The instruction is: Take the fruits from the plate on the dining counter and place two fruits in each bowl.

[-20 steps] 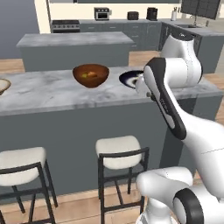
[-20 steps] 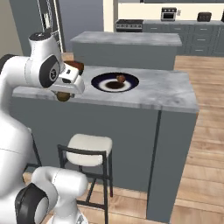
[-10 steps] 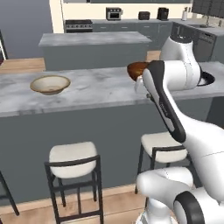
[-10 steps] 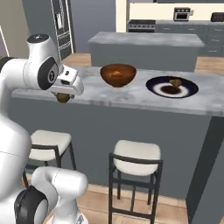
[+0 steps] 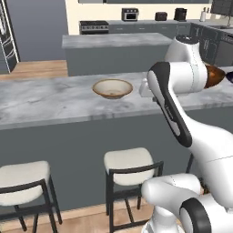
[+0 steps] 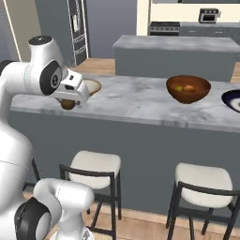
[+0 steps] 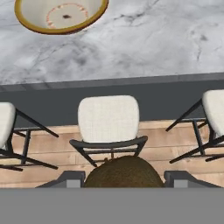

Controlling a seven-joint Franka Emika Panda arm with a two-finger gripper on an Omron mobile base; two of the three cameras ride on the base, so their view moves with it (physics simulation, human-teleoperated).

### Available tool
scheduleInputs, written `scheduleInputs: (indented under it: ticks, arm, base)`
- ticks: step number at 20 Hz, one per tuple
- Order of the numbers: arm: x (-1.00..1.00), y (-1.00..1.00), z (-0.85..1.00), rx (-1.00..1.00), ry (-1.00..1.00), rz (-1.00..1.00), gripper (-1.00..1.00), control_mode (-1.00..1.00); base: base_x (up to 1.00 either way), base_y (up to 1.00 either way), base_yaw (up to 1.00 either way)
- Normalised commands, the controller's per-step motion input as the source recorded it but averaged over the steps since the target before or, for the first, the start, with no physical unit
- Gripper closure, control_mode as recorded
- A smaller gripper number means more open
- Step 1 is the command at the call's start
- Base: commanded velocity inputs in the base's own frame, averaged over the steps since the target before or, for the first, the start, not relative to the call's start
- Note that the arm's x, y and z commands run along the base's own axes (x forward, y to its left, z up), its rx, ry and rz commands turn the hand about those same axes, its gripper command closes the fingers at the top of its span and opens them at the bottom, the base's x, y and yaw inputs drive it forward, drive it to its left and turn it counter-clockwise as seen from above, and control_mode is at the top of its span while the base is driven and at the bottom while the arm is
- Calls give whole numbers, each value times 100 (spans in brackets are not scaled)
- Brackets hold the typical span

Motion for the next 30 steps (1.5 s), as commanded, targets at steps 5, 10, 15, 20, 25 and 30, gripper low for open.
scheduleInputs:
  ticks: [5, 10, 15, 20, 25, 30]
  arm:
    - [0, 0, 0, 0, 0, 0, 100, 100]
    - [0, 0, 0, 0, 0, 0, 100, 100]
    - [0, 0, 0, 0, 0, 0, 100, 100]
    - [0, 0, 0, 0, 0, 0, 100, 100]
    - [57, 5, 0, 0, 1, 0, 100, -100]
    - [100, 6, 0, 1, 2, 0, 100, -100]
  base:
    - [32, 52, 0]
    - [42, 12, 0]
    - [52, 0, 0]
    - [51, 0, 0]
    - [23, 0, 0]
    - [0, 0, 0]
